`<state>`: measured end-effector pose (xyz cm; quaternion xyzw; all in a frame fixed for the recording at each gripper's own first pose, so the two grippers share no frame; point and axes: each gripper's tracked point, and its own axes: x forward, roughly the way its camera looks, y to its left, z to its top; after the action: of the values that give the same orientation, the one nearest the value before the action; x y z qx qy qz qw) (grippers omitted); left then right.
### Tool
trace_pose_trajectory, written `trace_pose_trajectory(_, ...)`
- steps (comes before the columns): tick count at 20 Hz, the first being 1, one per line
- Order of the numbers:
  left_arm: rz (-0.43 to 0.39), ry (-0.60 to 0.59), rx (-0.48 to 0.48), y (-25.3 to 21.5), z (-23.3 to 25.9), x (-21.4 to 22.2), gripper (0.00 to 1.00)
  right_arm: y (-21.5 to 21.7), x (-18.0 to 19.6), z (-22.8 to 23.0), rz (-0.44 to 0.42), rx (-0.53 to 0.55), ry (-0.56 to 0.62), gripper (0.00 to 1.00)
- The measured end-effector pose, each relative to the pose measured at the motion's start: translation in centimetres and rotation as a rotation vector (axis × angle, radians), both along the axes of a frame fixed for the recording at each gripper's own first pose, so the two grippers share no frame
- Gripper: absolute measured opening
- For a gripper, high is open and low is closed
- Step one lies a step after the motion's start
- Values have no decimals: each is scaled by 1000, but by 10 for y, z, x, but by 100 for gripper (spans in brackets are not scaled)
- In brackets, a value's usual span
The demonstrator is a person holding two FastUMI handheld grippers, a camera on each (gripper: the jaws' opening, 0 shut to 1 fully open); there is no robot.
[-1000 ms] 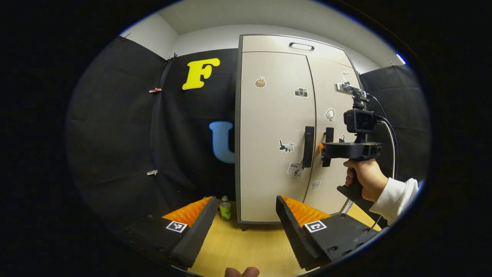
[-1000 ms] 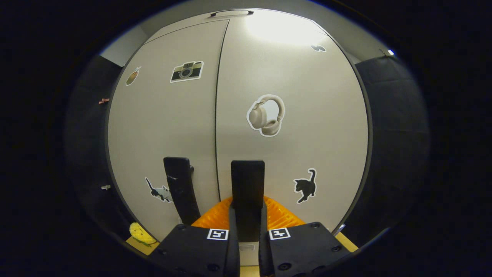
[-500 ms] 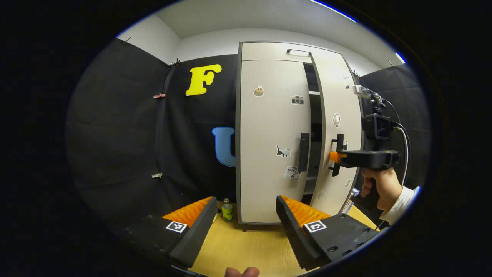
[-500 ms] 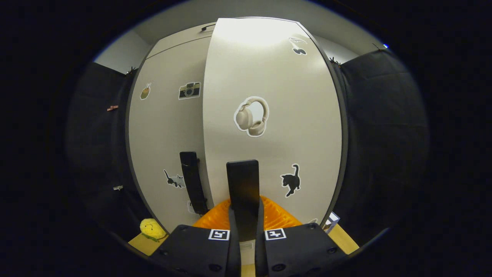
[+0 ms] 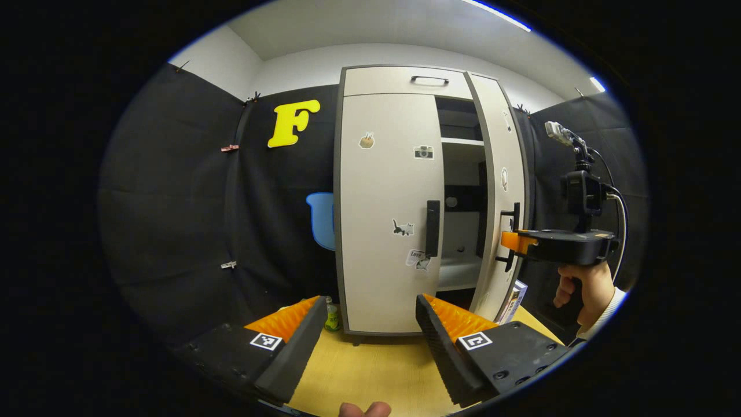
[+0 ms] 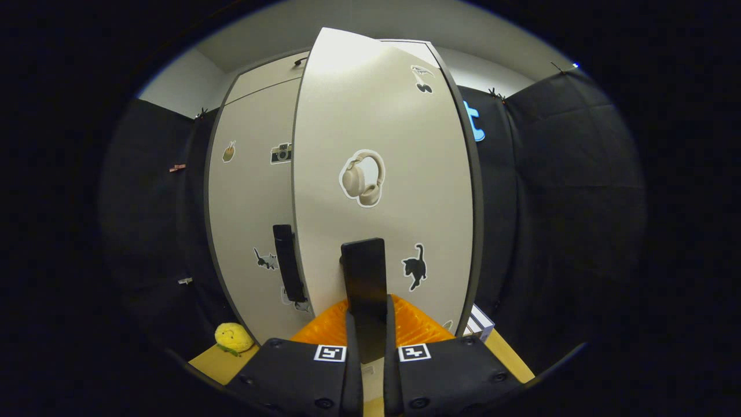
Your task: Open the right door of the double-door shoe cabinet with the right hand, and open the left door with the left hand.
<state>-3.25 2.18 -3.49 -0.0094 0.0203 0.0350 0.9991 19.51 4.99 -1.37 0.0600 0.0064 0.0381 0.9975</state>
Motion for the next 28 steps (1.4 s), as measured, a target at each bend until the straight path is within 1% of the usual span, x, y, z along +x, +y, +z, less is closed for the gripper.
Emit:
trace_pose_trajectory(7, -61, 5, 6, -38, -1, 8, 95, -26, -12, 0, -24, 19, 20, 17)
trace_pose_trajectory(11, -83, 8, 0, -54, -1, 17, 95, -37, -15, -1, -30, -2, 18, 17)
trace_pose_trajectory(16, -99, 5, -1, -78, 2, 31, 95, -53, -18, -2, -31, -33, 17, 17)
trace_pose_trajectory(21, -111, -5, 6, -107, 11, 51, 95, -68, -17, -2, -1, -41, 13, 16)
trace_pose_trajectory(23, -112, -5, 3, -115, 13, 56, 94, -79, -16, -2, -14, -41, 11, 16)
trace_pose_trajectory(24, -112, -9, 3, -119, 15, 58, 95, -86, -14, -3, -25, -36, 10, 16)
trace_pose_trajectory(25, -109, -14, 5, -122, 18, 60, 95, -96, -12, -3, -59, -27, 9, 11)
trace_pose_trajectory(27, -100, -16, 13, -125, 20, 65, 95, -94, -14, -4, -24, 34, 24, 8)
trace_pose_trajectory(28, -96, -13, 17, -126, 20, 68, 95, -90, -13, -2, -7, 62, 24, 10)
